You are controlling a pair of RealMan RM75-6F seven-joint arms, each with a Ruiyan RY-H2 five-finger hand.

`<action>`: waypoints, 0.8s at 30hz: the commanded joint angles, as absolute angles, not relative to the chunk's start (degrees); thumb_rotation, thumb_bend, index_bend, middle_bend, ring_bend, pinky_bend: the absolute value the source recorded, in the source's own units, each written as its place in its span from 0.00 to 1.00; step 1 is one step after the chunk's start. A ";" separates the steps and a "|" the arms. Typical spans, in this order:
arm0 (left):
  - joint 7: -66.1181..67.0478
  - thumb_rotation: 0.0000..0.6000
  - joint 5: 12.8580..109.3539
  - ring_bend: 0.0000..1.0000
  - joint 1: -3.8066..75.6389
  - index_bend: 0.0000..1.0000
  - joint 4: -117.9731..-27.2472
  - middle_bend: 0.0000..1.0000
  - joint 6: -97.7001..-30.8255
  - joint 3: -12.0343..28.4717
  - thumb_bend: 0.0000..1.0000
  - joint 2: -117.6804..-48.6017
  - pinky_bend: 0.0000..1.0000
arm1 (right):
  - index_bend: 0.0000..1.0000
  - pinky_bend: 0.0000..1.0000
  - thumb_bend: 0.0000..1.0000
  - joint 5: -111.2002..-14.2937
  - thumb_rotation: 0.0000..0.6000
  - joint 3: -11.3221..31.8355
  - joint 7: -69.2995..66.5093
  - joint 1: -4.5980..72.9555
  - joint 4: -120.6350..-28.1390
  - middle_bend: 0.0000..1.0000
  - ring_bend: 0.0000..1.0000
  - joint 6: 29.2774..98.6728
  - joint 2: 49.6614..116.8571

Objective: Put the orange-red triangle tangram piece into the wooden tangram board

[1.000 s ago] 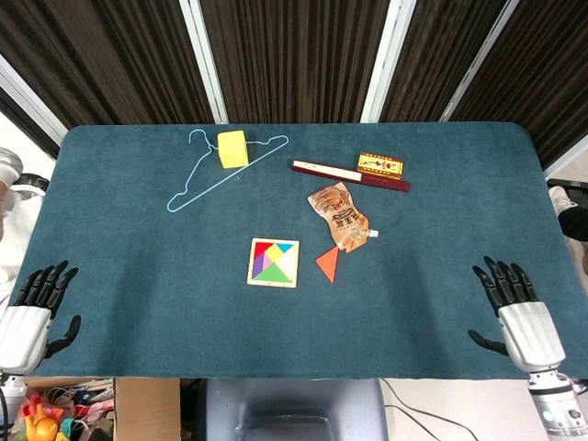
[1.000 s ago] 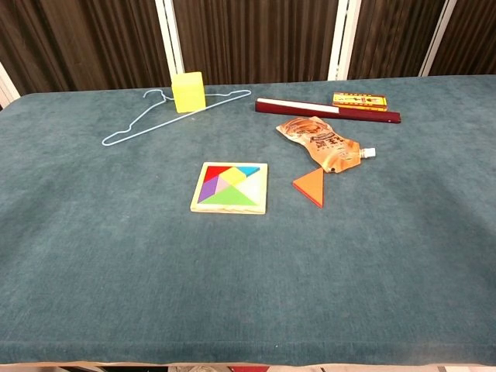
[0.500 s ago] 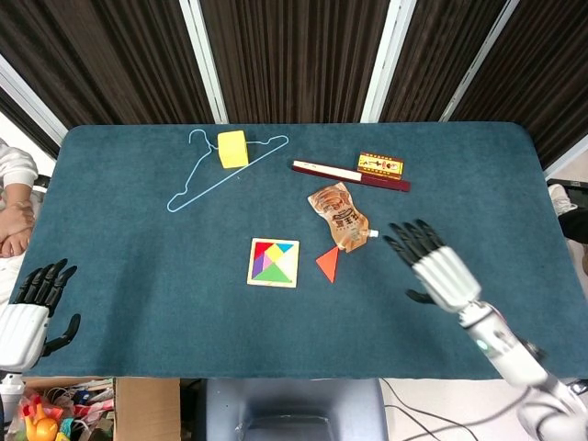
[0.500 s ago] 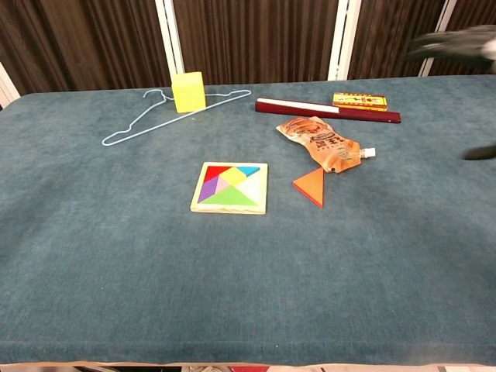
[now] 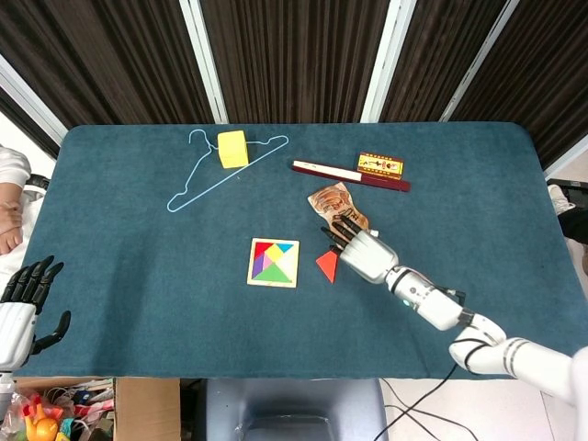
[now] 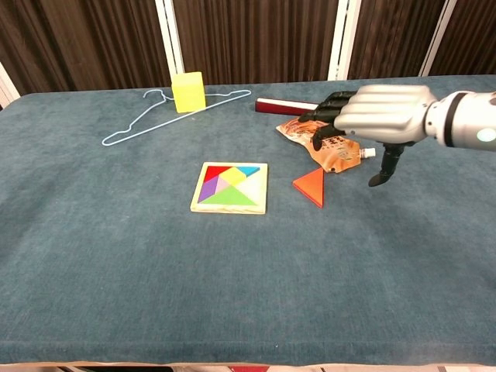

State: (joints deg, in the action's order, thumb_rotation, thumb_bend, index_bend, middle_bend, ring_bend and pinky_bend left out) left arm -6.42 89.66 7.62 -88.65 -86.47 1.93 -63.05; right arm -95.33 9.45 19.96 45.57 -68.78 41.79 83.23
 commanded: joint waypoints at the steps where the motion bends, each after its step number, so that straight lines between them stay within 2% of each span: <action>1: -6.43 1.00 89.69 0.00 7.72 0.00 -88.62 0.00 -86.36 1.99 0.46 -63.07 0.09 | 0.41 0.00 0.21 -92.87 1.00 9.25 24.96 48.04 -66.22 0.00 0.00 39.24 85.68; 10: -7.09 1.00 90.37 0.00 7.98 0.00 -88.45 0.00 -86.33 1.92 0.46 -62.93 0.09 | 0.43 0.00 0.29 -89.28 1.00 8.05 28.72 50.25 -65.40 0.00 0.00 36.44 87.27; 24: -8.13 1.00 90.85 0.00 7.73 0.00 -88.08 0.00 -87.08 1.82 0.46 -62.73 0.09 | 0.46 0.00 0.38 -87.38 1.00 6.76 27.84 53.55 -60.88 0.00 0.00 36.74 92.02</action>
